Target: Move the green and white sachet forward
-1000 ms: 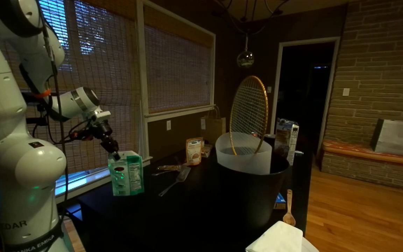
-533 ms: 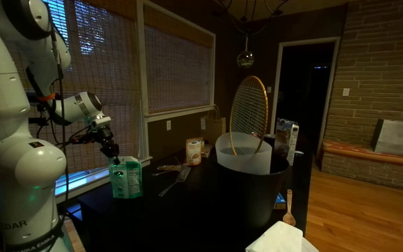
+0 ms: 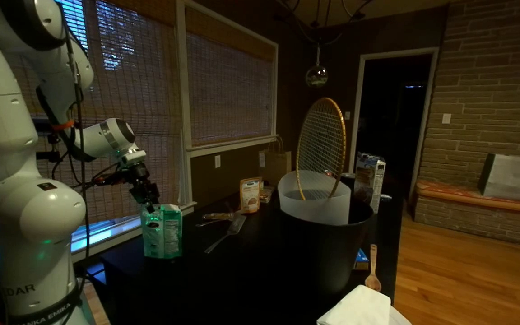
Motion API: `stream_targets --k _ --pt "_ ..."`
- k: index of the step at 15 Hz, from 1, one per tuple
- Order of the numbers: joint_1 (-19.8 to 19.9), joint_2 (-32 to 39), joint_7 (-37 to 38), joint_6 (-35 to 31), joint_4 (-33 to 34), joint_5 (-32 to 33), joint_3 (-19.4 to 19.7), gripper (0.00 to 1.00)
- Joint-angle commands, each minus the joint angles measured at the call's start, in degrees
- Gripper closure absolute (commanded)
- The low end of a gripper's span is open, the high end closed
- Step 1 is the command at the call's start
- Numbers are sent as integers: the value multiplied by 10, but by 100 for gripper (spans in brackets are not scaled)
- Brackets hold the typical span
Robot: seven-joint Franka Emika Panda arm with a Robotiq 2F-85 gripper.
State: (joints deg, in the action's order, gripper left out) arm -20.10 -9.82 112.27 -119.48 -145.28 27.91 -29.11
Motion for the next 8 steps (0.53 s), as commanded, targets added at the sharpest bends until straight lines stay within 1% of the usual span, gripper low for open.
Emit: stream_targets --k 1,3,4,6,7,8 --pt "-23 -98 -36 104 24 -17 -3 18" --pt "-28 -134 -54 197 62 4 -16 4" --pt "-30 -155 -55 244 79 13 -24 0" --pt "-29 -202 -43 323 111 32 -37 0" --pt "-25 -155 -43 276 96 14 -29 0" --pt "-26 -177 -43 303 109 17 -34 0"
